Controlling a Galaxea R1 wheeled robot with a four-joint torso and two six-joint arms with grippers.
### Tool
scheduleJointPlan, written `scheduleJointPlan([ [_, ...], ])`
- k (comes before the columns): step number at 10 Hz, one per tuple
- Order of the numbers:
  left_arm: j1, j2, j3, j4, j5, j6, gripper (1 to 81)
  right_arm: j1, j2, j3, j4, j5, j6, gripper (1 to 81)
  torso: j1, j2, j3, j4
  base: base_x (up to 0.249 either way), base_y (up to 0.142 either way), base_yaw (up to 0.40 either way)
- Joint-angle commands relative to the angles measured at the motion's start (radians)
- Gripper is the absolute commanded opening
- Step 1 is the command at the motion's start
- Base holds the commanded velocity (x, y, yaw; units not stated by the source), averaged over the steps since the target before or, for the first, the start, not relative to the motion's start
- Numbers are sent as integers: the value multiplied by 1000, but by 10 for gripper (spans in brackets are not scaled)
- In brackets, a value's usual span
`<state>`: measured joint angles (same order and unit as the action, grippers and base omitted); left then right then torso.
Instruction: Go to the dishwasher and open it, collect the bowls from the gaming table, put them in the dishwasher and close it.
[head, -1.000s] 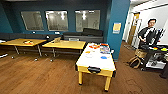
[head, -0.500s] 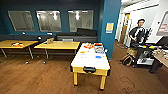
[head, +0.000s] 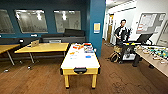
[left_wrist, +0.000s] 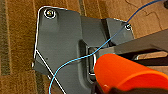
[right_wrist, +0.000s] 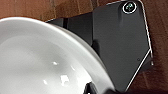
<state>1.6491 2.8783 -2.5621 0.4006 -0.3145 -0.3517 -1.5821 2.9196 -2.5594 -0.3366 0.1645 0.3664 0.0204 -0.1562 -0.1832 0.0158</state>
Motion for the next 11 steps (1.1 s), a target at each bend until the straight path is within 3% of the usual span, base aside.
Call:
scheduleJointPlan([
  [1, -21, -11, 3, 14, 38, 5, 10, 36, -3, 10, -22, -26, -6, 10, 0, 0, 0, 0, 0, 0, -393],
  [9, 4, -123, 14, 12, -2, -9, 10, 40, -47, -19, -16, -20, -3, 10, 0, 0, 0, 0, 0, 0, -395],
  [11, 4, -158, 71, 12, -18, -10, 10, 36, -73, -8, -13, -19, -1, 10, 0, 0, 0, 0, 0, 0, -395],
])
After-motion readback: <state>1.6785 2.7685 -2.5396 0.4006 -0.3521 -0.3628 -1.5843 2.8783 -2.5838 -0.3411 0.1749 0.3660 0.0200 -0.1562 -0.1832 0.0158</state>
